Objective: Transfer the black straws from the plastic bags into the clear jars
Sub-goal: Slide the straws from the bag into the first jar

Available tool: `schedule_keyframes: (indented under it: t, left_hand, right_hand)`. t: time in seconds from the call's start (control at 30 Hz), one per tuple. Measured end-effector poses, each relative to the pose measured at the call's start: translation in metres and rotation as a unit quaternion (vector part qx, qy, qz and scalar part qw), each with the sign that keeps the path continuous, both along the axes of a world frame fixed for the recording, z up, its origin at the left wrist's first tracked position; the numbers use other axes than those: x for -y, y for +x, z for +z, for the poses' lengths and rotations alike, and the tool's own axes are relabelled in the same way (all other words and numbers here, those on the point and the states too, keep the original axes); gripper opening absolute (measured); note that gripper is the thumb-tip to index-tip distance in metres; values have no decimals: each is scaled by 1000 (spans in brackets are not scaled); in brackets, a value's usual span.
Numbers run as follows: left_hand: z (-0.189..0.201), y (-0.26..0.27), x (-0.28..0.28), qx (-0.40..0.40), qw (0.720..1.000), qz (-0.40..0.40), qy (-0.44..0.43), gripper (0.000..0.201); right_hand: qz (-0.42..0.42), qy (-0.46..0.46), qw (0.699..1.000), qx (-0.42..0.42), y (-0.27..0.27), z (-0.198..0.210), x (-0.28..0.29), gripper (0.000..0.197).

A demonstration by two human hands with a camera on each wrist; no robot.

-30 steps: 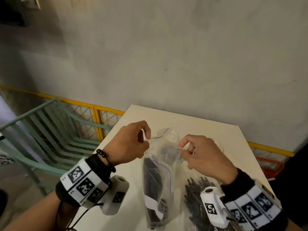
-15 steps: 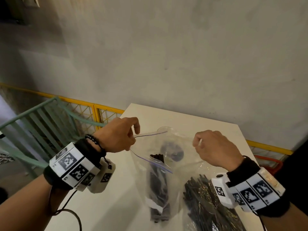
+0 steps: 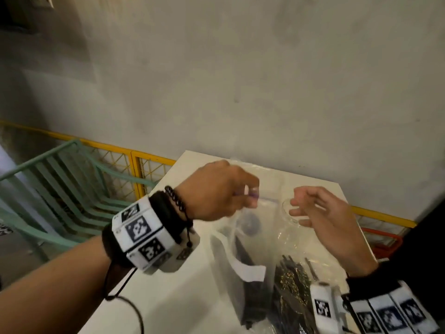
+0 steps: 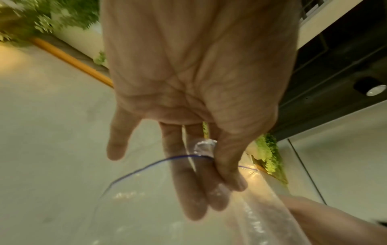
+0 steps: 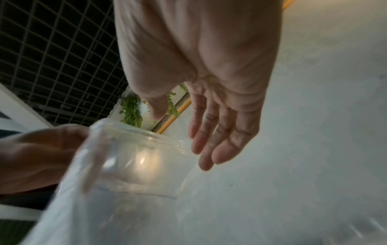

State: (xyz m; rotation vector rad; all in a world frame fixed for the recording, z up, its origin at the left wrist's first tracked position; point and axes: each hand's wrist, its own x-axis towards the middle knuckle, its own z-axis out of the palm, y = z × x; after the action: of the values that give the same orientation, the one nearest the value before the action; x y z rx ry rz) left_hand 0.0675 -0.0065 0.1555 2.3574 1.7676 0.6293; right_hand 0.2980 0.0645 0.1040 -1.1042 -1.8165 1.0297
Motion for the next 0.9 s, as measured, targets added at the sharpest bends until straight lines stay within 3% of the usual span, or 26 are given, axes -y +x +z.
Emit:
schedule_keyframes:
  t: [0.07,0.13,0.23,0.37,0.47,0.6,0.7,0.77,0.83,0.9]
  left_hand:
    - [14,-4,-12,61,998,-10,6,7]
    - [25,-3,-21,97,995,-8,21,8]
    - [33,-1,-26,139,989,-8,45,10]
    - [33,4,-24,162,985,-21,57,10]
    - [32,-1,-22,163,984,-12,68,11]
    - [34,-29,-6,133,969,48,204,26]
    - [13,-59,20,239,924,132,268,35]
    - [-20,-76,32,316,891,206,254,43]
    - [-60,-82,38,400,852,286,179,62]
    - [-95,-77,39,528,782,326,51,87]
  right_hand:
    - [82,-45,994,49,2,-18,17,55]
    - [139,-58,977,154,-1,-42,30,88]
    - [112,-59,970,207,-11,-71,41,107]
    - [91,-79,986,112,-26,-92,44,68]
    - [91,-44,993,57,-37,-97,47,49]
    - [97,-29,995,-20,-36,-89,42,40]
    - [90,-36,993,-60,-28,-76,37,39]
    - [57,-29,994,-92,-24,-69,33,38]
    - [17,-31,991,-128,-25,-64,30,35]
    - [-22,-49,986,-158,-29,-65,28,36]
